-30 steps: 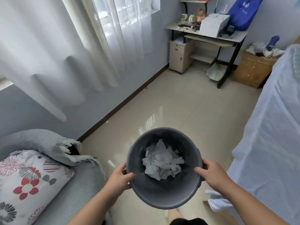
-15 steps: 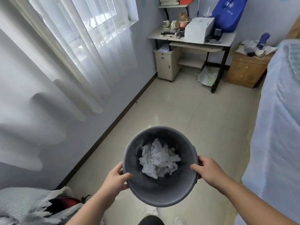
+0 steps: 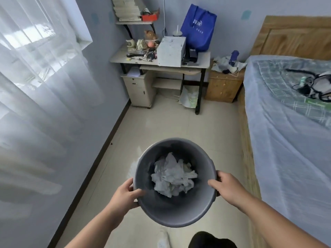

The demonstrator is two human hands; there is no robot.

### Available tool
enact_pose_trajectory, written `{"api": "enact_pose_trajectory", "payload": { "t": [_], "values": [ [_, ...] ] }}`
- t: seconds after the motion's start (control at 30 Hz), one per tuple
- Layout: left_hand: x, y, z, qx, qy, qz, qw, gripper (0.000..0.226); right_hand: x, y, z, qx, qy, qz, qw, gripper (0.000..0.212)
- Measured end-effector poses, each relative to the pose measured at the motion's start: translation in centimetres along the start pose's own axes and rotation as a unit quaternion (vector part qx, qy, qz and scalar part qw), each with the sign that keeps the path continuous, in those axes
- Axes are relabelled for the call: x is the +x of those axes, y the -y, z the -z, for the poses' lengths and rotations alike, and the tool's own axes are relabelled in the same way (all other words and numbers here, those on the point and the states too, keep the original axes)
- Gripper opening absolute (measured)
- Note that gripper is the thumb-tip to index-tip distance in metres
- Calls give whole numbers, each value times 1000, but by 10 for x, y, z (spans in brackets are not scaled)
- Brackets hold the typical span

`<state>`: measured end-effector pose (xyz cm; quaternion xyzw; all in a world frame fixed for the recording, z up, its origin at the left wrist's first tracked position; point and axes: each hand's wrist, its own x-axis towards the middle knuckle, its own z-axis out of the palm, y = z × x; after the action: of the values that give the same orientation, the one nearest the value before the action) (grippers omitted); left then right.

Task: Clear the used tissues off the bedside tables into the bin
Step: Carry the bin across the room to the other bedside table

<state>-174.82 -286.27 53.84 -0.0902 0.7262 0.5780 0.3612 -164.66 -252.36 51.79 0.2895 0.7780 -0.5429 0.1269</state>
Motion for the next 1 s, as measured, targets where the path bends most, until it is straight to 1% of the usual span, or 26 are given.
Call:
{"api": "enact_pose_trajectory", "payload": {
  "t": [0.2, 0.33, 0.47, 0.63, 0.83, 1.0],
  "values": [
    [103, -89, -38, 55, 101, -4, 993, 43, 46, -5, 51, 64, -85, -54, 993, 14],
    [179, -131, -82, 91, 135, 13, 987, 46, 96, -23, 86, 100, -136, -93, 981, 12],
    [243, -177, -122, 109, 122, 28, 986, 43, 160, -20, 123, 130, -146, -108, 975, 12],
    [306, -248, -158, 116, 111, 17, 987, 42, 234, 18, 188, 141, -125, -93, 978, 14],
    [375, -320, -196, 108, 128, -2, 986, 43, 300, 59, 263, 145, -132, -70, 978, 13],
    [451, -363, -227, 94, 158, 4, 983, 45, 359, 72, 305, 151, -137, -99, 974, 15]
  ]
}}
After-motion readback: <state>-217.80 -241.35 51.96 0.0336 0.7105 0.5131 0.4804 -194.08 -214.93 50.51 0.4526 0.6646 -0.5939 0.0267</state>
